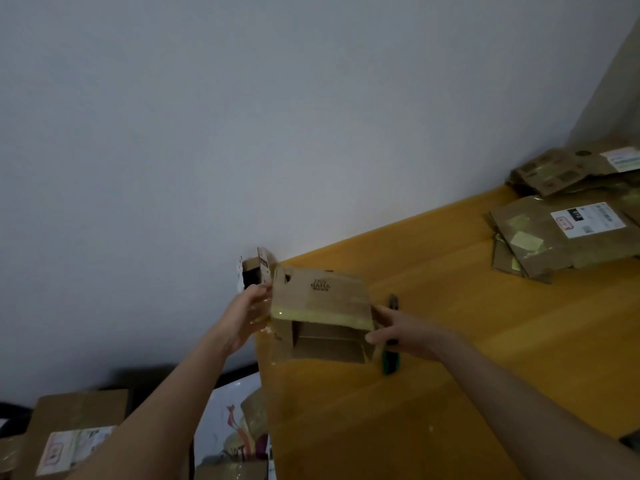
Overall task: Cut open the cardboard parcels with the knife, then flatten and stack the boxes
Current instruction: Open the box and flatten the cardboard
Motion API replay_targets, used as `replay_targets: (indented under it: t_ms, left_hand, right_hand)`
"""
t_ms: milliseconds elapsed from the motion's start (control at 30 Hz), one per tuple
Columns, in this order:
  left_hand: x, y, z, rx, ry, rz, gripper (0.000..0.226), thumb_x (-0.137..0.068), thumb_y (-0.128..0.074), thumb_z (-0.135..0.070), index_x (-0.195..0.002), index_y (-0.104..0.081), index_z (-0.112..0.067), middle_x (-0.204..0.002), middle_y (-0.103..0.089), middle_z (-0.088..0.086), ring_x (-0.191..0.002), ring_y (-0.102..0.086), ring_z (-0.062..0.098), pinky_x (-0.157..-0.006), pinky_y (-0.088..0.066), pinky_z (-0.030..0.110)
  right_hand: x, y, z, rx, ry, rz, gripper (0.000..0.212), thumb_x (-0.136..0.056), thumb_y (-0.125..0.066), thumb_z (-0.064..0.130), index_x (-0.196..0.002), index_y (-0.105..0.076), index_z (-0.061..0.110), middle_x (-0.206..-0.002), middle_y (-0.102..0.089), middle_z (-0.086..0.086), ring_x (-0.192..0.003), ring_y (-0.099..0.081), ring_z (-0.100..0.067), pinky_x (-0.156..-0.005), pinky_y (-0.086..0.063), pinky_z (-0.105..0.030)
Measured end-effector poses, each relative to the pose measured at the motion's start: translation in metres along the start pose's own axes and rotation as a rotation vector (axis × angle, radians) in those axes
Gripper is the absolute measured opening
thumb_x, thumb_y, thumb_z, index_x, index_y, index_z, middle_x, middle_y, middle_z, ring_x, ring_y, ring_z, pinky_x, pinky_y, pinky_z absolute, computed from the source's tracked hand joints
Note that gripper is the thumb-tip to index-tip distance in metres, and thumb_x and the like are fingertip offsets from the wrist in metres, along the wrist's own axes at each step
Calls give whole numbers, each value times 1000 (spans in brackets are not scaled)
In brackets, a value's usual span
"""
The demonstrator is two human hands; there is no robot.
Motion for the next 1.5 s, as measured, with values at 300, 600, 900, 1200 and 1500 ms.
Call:
replay_targets:
  t_ms: [300,600,900,1200,1500]
  left_hand:
    - [-16,-22,55,-23,103,-7,71,-84,-70,-8,-146,-35,-15,-132,-55,13,-104,-65,33,-86,-56,50]
    - [-30,-96,40,-81,75,68,80,-87,-61,2,-152,-23,-24,-133,-47,5,-100,-63,31,-81,-57,44]
    - [-23,-96,-7,-47,-131,94,78,-86,-67,-8,-149,-28,-35,-127,-48,5,-105,-58,21,-76,-54,32]
    - [8,-65,-16,-681,-671,-195,22,-83,-70,-5,-81,-54,-20,-96,-60,-1,-90,-58,16,-79,-51,31]
    - [84,-113,2,-1231,-1225,-51,8,-88,-51,-15,-88,-48,-23,-84,-60,-2,-61,-56,13,-43,-49,28]
  right_hand:
    - [-16,-25,-40,376,-132,1,88,-85,-53,65,-151,-24,13,-152,-30,2,-139,-33,-23,-114,-32,-39]
    - [16,65,-42,297,-112,-576,31,-100,-49,30,-81,-60,8,-81,-58,-9,-71,-55,-18,-66,-43,-32]
    - [42,88,2,-92,153,-761,38,-99,-51,22,-134,-54,8,-131,-57,-3,-115,-55,-21,-96,-46,-34]
    - [37,68,-20,-358,-69,-591,44,-101,-36,48,-99,-67,17,-109,-65,-3,-102,-57,-22,-90,-41,-35]
    - [25,44,17,755,-323,-512,71,-71,-59,77,-95,-56,11,-86,-56,-2,-74,-56,-17,-56,-38,-26]
Point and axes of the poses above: each hand's wrist, its own x-axis away from the middle knuckle, its own y-axis out of the back of the hand, z = x × y, the point moved 10 cm from there along -x, towards the middle knuckle
